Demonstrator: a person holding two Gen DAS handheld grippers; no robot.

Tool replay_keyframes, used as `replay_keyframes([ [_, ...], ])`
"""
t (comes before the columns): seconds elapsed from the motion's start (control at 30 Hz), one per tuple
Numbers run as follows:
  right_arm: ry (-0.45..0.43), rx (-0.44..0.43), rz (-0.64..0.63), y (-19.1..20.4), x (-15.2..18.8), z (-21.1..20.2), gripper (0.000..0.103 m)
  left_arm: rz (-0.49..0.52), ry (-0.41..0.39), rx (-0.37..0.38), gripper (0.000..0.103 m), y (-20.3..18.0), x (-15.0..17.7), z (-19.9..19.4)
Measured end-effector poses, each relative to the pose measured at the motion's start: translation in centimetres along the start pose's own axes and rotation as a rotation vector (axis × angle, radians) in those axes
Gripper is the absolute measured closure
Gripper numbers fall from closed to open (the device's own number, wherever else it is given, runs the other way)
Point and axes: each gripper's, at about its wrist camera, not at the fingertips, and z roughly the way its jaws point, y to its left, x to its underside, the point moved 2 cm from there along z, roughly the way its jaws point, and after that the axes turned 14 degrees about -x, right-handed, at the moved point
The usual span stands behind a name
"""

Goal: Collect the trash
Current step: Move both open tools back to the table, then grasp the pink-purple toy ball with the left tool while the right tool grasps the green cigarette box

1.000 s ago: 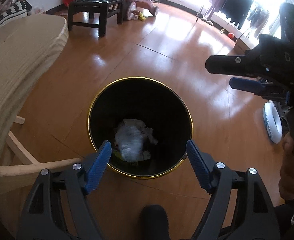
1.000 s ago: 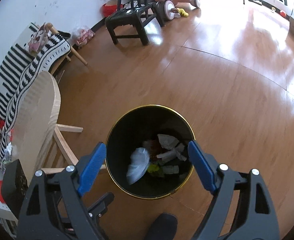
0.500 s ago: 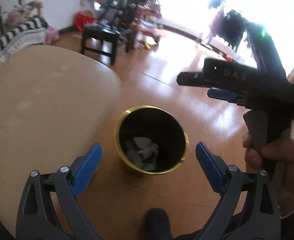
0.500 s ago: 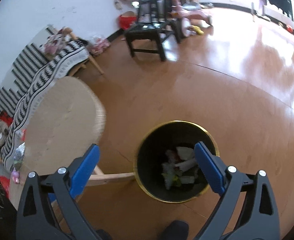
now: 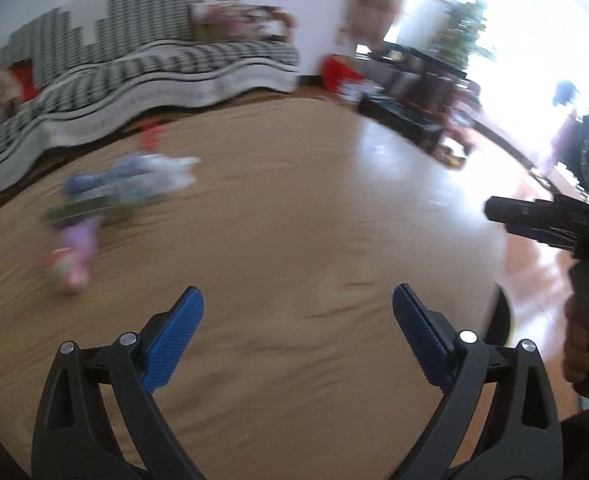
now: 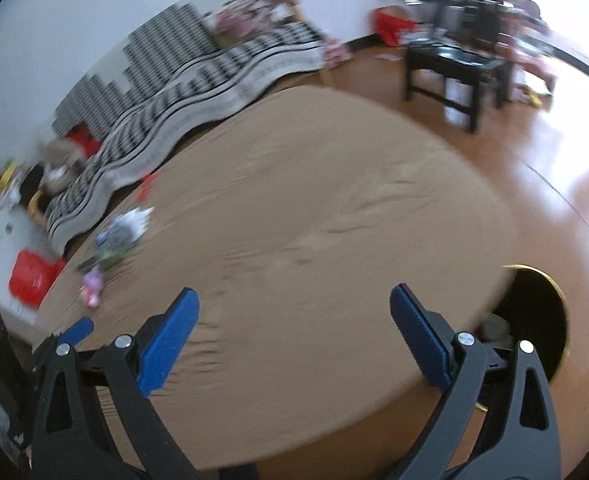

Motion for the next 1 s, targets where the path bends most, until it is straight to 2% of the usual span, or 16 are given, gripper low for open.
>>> replay_keyframes([
  [0.17, 0.078, -0.074, -0.125, 7.7, 0.6, 5.7, 0.01, -0.063, 0.011, -0.121, 0.011, 7.9, 0.7, 1.0],
  [0.33, 0.106, -0.144, -0.233, 13.4, 0.3, 9.9, 0.01, -0.127, 0.051, -0.184, 0.011, 13.4, 0.8, 3.4],
  [0.53, 0.152, -0.16, -0.316, 16.0, 0.5, 14.2, 0.01, -0.118, 0.081, -0.228, 0.011, 15.0, 0.4, 6.5],
  [0.67, 0.182, -0.165, -0.39, 17.7, 0.7, 16.9, 0.01, -0.139, 0.098, -0.222, 0.012, 16.0, -0.1, 8.1],
  [0.77, 0.197, -0.193, -0.431, 18.9, 0.8, 18.5, 0.01, -0.142, 0.099, -0.22, 0.023, 16.4, -0.2, 8.5],
  [0.83, 0.206, -0.205, -0.457, 19.7, 1.0, 19.5, 0.01, -0.149, 0.105, -0.202, 0.04, 16.7, -0.2, 8.8],
  [0.9, 0.211, -0.211, -0.486, 20.5, 1.1, 20.4, 0.01, -0.129, 0.095, -0.218, 0.055, 16.8, -0.2, 8.6],
  [1.0, 0.224, -0.204, -0.54, 21.8, 1.6, 22.2, 0.01, -0.121, 0.098, -0.213, 0.059, 17.0, 0.2, 8.2],
])
